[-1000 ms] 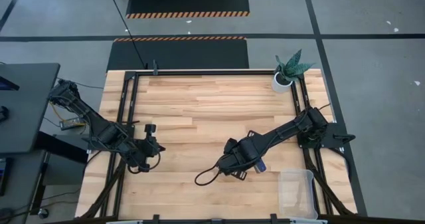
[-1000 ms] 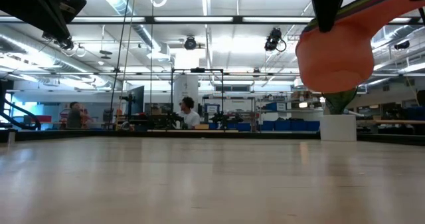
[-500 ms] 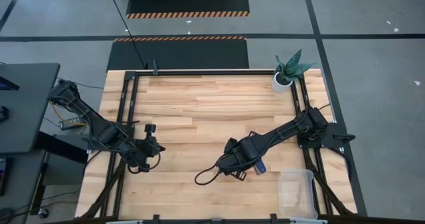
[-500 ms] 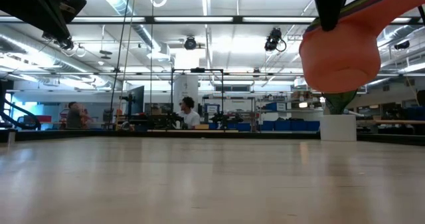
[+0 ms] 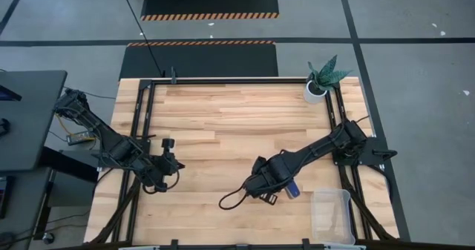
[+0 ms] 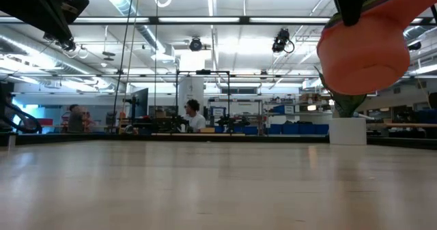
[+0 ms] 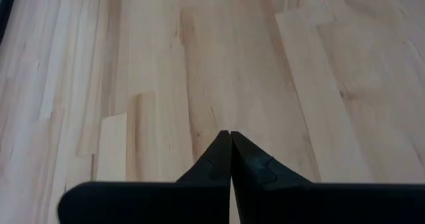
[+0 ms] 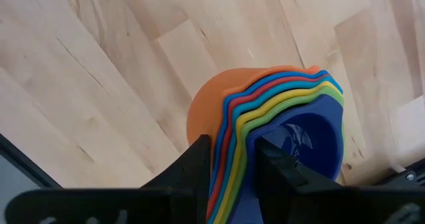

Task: Nest measuring cups in basket
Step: Put the nested measuring cups into the transparent bin

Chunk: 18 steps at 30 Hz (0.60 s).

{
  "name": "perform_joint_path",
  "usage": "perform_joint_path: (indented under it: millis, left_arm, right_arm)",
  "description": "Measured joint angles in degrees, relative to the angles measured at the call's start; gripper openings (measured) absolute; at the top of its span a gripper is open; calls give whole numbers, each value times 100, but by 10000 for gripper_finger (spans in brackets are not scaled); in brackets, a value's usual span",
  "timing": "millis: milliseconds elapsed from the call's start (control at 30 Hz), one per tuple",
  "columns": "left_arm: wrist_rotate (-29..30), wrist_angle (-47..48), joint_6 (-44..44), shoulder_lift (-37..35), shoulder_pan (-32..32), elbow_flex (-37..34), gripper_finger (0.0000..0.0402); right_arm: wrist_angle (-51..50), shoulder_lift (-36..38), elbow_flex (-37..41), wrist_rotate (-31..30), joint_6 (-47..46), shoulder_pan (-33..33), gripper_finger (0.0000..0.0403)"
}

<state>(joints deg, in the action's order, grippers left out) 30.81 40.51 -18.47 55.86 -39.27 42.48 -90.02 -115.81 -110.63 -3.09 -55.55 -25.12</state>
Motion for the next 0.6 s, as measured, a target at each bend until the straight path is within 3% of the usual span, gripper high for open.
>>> perform_joint_path:
  millis: [600]
  left_arm:
    - [-1,2,157,-1,0,0,7]
  right_arm:
    - [-2,605,-4,135,-431,-174,98]
